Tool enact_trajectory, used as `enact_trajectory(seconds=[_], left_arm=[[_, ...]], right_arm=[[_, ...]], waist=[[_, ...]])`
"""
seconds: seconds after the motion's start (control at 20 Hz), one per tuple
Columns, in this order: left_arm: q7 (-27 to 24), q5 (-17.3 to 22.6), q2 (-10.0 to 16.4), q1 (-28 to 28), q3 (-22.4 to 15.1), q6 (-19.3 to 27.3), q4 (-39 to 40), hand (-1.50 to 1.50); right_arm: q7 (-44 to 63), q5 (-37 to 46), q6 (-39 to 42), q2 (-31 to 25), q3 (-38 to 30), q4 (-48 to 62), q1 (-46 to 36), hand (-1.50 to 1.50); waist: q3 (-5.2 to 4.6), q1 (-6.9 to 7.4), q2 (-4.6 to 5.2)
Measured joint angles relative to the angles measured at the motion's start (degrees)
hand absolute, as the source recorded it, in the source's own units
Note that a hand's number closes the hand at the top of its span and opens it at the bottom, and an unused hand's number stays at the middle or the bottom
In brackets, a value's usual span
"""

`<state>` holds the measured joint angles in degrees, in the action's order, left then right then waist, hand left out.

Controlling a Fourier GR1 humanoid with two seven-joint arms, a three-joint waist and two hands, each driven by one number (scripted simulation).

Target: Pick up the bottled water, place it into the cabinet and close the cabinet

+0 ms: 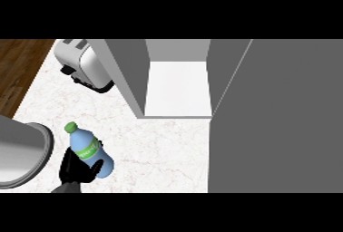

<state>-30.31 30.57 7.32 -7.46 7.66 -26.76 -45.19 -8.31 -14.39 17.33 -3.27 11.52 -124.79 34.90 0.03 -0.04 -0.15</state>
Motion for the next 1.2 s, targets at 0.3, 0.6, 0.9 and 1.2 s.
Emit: enact_trajectory(seconds=[0.3, 0.6, 0.9, 1.2], left_arm=[[6.7, -0.3, -2.6, 4.3, -3.6, 5.5, -13.4, 1.5], [13.9, -1.4, -5.6, 4.2, -8.0, 15.1, -27.2, 1.5], [16.7, -3.1, -6.9, -0.6, -14.0, 26.2, -32.6, 1.5], [20.4, -4.6, -7.2, -7.4, -19.2, 36.4, -34.1, 1.5]], right_arm=[[-0.9, 0.3, 0.0, 0.3, 0.6, 1.3, -0.4, -1.5], [-1.1, 0.2, -0.1, 0.7, 1.4, 1.9, -0.4, -1.5], [-0.4, 1.1, -1.1, 1.0, 3.1, 1.7, -0.8, -1.5], [0.0, -0.2, -1.1, 0.2, 2.6, 1.0, -0.5, -1.5]], waist=[[0.01, 0.04, -0.01], [0.02, 0.0, -0.02], [-0.01, -0.3, 0.03], [-0.01, -0.49, 0.09]])
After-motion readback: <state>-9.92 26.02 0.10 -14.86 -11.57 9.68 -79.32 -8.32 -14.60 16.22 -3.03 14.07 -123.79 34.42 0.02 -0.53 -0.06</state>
